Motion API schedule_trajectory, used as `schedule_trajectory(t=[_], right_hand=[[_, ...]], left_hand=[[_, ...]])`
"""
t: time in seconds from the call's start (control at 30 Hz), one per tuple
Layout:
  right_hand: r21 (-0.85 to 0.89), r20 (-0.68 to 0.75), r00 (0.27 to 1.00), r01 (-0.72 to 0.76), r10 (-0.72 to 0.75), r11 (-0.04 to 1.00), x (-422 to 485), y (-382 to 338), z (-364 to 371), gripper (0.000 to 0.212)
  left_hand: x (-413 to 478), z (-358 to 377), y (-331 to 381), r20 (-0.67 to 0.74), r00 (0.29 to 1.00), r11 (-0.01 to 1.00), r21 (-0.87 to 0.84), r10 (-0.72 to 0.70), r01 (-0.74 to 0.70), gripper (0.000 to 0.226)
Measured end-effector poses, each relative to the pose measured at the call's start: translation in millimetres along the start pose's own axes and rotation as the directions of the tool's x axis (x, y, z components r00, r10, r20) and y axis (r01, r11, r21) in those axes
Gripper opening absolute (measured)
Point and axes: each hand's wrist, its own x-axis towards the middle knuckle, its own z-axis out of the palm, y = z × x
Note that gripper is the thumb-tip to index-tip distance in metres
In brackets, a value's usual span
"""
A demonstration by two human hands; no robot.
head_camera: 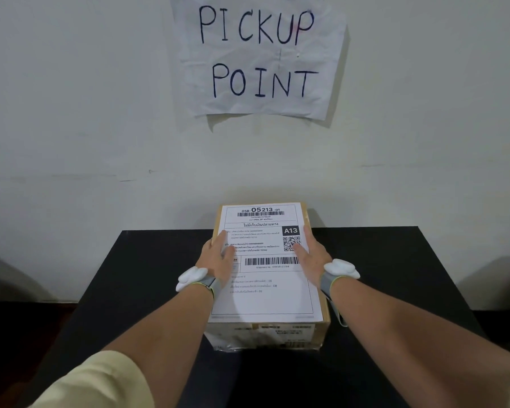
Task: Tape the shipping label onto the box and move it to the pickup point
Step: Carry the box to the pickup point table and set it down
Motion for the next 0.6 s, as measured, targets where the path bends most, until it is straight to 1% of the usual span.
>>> schedule_trajectory(t=[0.2,0.47,0.6], right_hand=[[-0.007,-0.022,0.999,-0.038,0.037,0.999,20,-4,4,0.061],[-0.009,-0.033,0.997,-0.072,0.072,0.997,38,-8,4,0.061],[0.008,-0.032,0.998,-0.058,0.058,0.998,37,-11,2,0.062]], left_hand=[[29,-4,-6,0.044,0.998,0.998,0.057,-0.042,0.039,0.055],[49,-6,0,0.036,0.998,0.997,0.066,-0.043,0.041,0.055],[48,-5,4,0.017,0.999,0.998,0.059,-0.032,0.031,0.055]])
